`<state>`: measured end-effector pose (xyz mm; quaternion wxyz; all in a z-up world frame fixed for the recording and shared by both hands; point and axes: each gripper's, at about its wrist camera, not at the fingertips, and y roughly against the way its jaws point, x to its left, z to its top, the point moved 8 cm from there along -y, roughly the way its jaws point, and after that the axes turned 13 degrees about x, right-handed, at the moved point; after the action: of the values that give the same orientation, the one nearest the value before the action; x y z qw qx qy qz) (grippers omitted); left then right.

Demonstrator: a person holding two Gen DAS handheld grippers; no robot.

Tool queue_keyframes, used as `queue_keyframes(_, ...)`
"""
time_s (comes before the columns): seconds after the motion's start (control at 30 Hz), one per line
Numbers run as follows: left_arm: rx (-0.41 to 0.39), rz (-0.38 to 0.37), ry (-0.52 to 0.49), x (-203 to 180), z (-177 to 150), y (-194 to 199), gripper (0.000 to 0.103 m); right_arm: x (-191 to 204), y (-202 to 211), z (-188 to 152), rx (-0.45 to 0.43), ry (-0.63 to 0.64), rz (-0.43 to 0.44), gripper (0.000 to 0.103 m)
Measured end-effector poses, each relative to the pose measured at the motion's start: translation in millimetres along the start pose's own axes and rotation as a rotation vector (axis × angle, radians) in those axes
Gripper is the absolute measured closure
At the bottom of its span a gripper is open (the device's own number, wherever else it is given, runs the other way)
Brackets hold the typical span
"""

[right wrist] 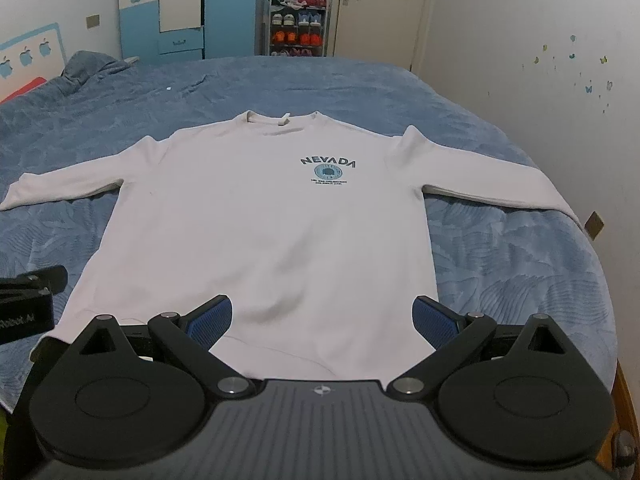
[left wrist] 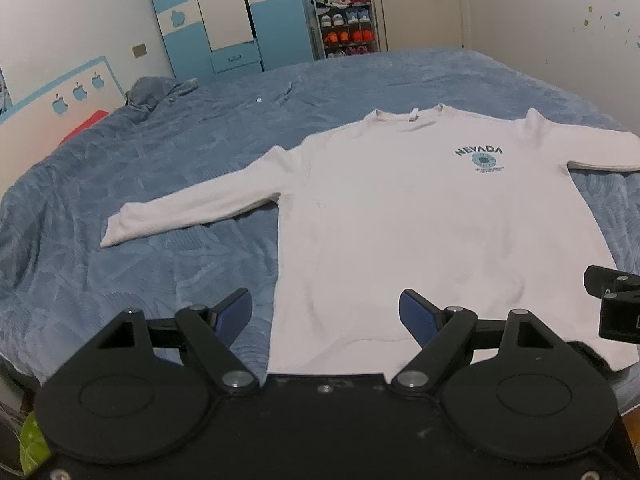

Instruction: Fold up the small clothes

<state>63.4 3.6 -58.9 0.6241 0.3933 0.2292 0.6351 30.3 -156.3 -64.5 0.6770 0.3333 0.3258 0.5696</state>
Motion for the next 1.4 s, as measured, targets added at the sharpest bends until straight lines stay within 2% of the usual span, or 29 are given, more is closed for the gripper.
queue_keyframes(0.07,0.002,0.041,-0.027,3,-1,-1,0.020,0,-2,1,0.004,-0.002,0.002,0.000)
queue_keyframes(0.2,0.031,0.001,-0.016,3,-1,-9,0.020,-1,-8,2,0.010,-0.002,0.001,0.000)
queue_keyframes(0.3,0.057,-0.008,0.013,19,6,-24,0.020,-5,-8,10,-0.027,-0.004,-0.004,0.000)
queue_keyframes(0.43,0.069,0.016,0.107,77,22,-58,0.020,-11,-18,24,-0.048,0.030,0.026,0.000)
queue_keyframes(0.5,0.072,0.040,0.168,114,33,-82,0.020,-14,-28,33,-0.038,0.051,-0.001,0.000)
queue_keyframes(0.6,0.077,0.124,0.285,179,52,-128,0.020,-18,-47,48,-0.020,0.079,-0.048,0.000)
queue_keyframes(0.73,0.152,0.212,0.565,282,62,-200,0.020,-23,-77,65,-0.005,0.050,-0.040,0.000)
queue_keyframes(0.8,0.158,0.207,0.652,318,67,-234,0.020,-23,-93,71,0.019,0.030,-0.027,0.001)
queue_keyframes(0.83,0.148,0.213,0.674,337,70,-250,0.020,-21,-101,73,0.037,0.034,-0.018,0.005)
queue_keyframes(0.97,0.111,0.283,0.679,390,93,-312,0.020,-12,-130,79,0.088,0.046,-0.012,0.005)
queue_keyframes(1.07,0.194,0.349,0.670,416,99,-357,0.020,-4,-144,79,0.119,0.069,-0.030,0.005)
queue_keyframes(1.13,0.219,0.333,0.689,429,93,-375,0.019,0,-149,79,0.133,0.093,-0.030,0.005)
queue_keyframes(1.2,0.209,0.322,0.708,434,83,-382,0.019,4,-151,82,0.140,0.109,-0.035,0.005)
queue_keyframes(1.27,0.172,0.304,0.674,433,85,-386,0.026,3,-152,86,0.138,0.103,-0.036,0.006)
queue_keyframes(1.33,0.148,0.338,0.599,427,90,-385,0.031,2,-151,89,0.128,0.104,-0.022,0.005)
queue_keyframes(1.37,0.143,0.336,0.577,424,92,-384,0.041,0,-151,90,0.128,0.101,-0.024,0.005)
queue_keyframes(1.4,0.146,0.305,0.566,420,93,-385,0.080,-3,-154,92,0.134,0.096,-0.031,0.005)
